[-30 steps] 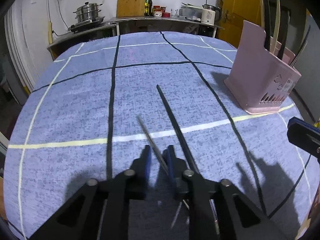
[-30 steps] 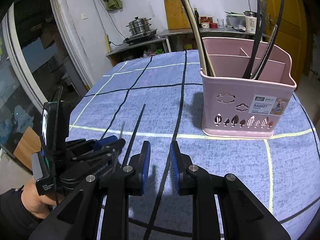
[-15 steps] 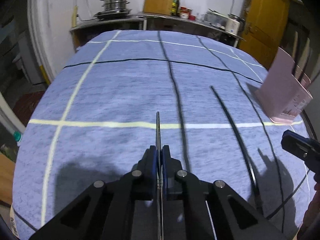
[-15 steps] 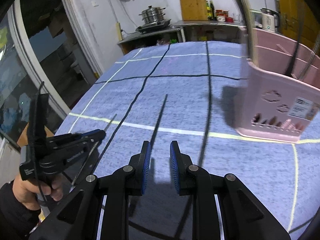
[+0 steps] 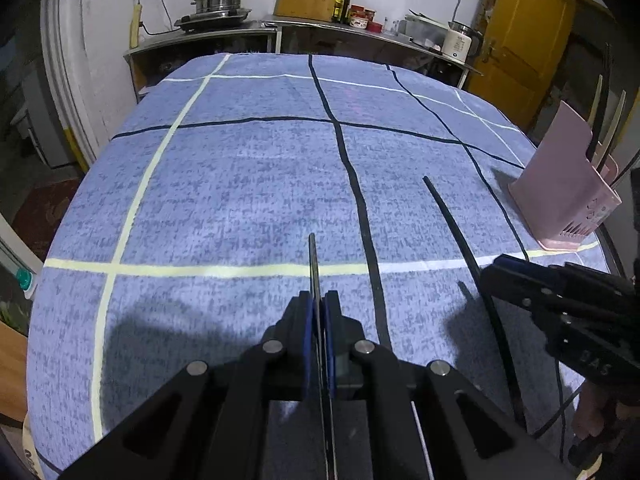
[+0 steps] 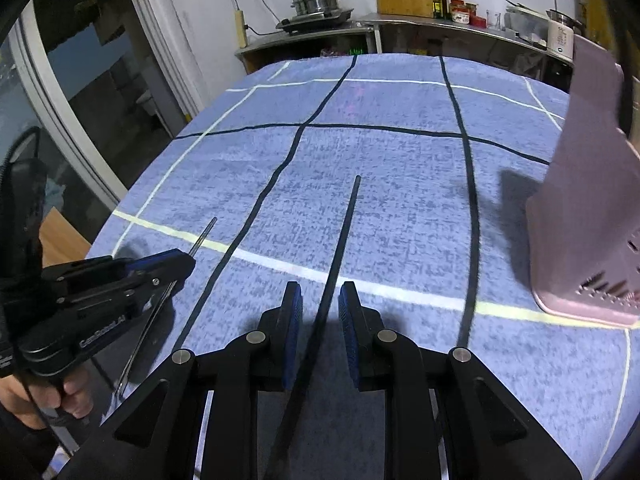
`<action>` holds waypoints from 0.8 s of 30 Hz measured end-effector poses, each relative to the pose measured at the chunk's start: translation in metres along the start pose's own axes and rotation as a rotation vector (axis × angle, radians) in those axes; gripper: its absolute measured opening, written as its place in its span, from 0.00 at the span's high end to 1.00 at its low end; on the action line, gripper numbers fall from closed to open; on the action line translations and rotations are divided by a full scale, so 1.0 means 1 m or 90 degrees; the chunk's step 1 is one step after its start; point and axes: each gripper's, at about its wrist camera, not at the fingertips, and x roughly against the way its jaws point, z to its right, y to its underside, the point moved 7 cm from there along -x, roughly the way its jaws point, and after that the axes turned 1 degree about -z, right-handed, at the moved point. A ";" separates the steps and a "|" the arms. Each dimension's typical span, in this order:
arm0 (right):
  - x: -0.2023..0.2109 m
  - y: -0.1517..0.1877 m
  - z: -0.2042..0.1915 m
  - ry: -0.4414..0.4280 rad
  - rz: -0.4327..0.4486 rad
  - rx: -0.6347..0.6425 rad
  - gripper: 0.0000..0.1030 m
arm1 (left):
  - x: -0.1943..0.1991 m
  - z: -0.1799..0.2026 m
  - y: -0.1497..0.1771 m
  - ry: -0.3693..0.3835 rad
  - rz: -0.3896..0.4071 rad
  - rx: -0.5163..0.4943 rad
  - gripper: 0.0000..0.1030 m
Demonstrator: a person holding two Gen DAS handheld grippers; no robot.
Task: Organize utensils
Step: 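Grasp a black chopstick with the left tool while the right tool grasps another black chopstick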
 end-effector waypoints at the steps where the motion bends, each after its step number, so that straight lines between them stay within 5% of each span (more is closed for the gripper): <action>1: -0.003 -0.001 0.000 0.002 -0.003 0.002 0.80 | -0.001 0.000 0.000 0.001 0.000 -0.008 0.94; 11: -0.022 -0.012 -0.004 0.033 -0.023 0.006 0.80 | -0.001 0.003 -0.001 -0.008 -0.007 -0.044 0.93; 13: -0.024 -0.015 -0.002 0.040 -0.027 -0.002 0.92 | -0.001 0.003 -0.001 -0.010 -0.009 -0.043 0.93; 24: -0.003 -0.021 -0.004 0.024 -0.011 0.000 0.95 | 0.006 0.006 -0.009 0.006 0.002 -0.016 0.95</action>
